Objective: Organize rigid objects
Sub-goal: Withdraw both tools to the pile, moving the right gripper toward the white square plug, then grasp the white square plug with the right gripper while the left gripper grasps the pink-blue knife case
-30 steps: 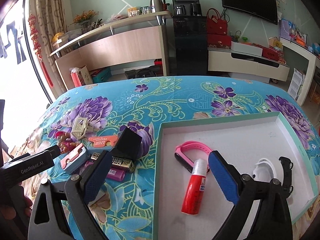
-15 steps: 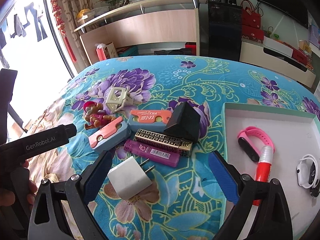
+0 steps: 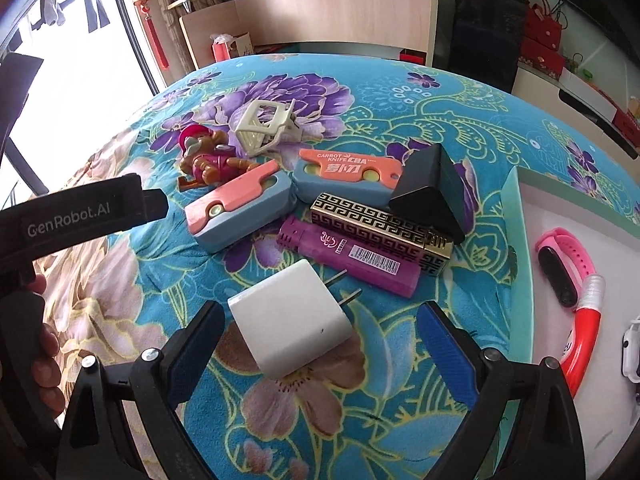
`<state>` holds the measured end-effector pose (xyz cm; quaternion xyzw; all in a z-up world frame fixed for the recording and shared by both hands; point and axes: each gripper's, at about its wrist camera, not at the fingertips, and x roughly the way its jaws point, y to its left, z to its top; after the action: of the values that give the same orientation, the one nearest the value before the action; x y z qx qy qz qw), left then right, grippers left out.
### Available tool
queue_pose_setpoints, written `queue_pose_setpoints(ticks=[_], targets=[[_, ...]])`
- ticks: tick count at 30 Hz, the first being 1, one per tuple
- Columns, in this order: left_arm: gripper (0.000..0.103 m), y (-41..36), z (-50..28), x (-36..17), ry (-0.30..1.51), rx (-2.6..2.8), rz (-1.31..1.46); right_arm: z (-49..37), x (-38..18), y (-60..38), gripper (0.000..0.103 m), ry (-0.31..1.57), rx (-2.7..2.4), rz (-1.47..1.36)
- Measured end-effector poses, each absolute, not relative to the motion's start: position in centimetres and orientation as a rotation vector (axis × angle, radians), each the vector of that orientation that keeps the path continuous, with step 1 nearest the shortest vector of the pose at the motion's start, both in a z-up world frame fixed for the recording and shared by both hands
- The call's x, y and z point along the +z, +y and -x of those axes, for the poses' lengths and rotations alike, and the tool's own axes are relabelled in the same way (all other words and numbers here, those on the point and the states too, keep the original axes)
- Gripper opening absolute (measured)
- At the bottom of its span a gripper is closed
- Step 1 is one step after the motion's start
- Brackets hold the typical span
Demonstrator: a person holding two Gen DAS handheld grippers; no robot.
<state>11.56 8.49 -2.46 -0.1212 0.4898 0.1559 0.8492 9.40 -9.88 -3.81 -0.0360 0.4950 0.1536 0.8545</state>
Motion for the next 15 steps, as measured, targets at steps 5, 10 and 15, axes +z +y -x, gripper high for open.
queue_pose_setpoints(ticks=[5,10,15], targets=[[0.103,8.2,-11.7,-2.6,1.038,0.316,0.256,-9.5,-4.0,-10.1,0.096,1.041,0.297,0.096],[0.103,7.5,-11.9,-2.6,1.045,0.29,0.243,-9.7,-3.5,-11.0,0.086,1.038,0.288,0.058],[0.103,6.7,-12.2,-2.5,1.04,0.269,0.222,-9.6,-3.3,-11.4,0.077,1.039,0.283,0.054]])
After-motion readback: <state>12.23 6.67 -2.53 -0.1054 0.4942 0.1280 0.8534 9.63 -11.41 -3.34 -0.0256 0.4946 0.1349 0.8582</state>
